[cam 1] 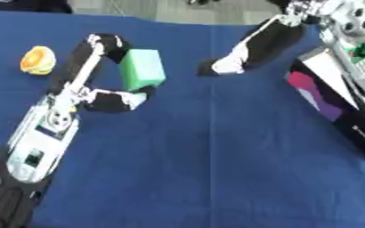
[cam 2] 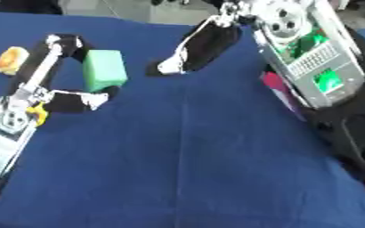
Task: Pick up the objects with one hand, pass them to the other hand, and then place them into the box on the other side of the table.
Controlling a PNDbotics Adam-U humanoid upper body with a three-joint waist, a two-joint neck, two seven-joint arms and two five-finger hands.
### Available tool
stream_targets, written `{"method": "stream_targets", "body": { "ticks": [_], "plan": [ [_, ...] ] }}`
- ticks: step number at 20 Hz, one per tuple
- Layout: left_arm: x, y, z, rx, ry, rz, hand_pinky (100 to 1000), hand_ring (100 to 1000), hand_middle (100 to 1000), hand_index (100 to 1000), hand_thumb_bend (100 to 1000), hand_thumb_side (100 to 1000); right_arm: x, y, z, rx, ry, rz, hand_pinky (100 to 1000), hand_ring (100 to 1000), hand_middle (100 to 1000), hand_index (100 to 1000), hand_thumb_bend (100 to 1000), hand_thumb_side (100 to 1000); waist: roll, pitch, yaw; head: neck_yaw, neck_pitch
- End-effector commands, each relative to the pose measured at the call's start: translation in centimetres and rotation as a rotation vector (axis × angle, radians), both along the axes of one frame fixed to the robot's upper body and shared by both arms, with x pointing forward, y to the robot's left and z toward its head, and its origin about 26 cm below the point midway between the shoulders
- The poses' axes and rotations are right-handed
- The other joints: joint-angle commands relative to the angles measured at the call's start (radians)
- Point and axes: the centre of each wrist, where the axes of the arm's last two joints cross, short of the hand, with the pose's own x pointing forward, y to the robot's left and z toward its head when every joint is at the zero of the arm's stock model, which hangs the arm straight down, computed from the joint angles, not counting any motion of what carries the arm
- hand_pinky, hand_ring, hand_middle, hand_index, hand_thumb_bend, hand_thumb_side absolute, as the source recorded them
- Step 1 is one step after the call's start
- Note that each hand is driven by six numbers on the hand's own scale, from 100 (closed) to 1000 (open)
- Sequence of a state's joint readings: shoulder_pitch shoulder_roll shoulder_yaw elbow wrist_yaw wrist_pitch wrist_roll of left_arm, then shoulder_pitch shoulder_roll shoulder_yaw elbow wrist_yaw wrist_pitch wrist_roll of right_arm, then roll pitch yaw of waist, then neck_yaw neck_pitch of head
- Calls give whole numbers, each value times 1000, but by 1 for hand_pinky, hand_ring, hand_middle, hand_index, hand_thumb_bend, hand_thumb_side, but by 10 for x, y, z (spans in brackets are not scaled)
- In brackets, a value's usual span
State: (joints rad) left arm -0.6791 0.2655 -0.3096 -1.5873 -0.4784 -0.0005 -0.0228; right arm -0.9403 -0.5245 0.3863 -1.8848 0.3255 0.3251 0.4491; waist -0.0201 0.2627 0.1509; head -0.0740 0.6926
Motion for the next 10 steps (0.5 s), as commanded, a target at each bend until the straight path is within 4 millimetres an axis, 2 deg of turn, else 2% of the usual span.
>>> {"method": "stream_targets", "body": {
  "ticks": [1,10],
  "plan": [
    [-1,-7,9,-17,-26,-26,620,501,458,493,115,100,2,3,1,12,-15,-17,812,765,722,817,621,107,-10,-12,2,-7,6],
    [-1,-21,16,-57,-31,-71,616,498,457,494,104,100,16,17,-14,-32,101,15,811,766,716,816,618,100,-13,-7,9,-19,5]
  ]
}}
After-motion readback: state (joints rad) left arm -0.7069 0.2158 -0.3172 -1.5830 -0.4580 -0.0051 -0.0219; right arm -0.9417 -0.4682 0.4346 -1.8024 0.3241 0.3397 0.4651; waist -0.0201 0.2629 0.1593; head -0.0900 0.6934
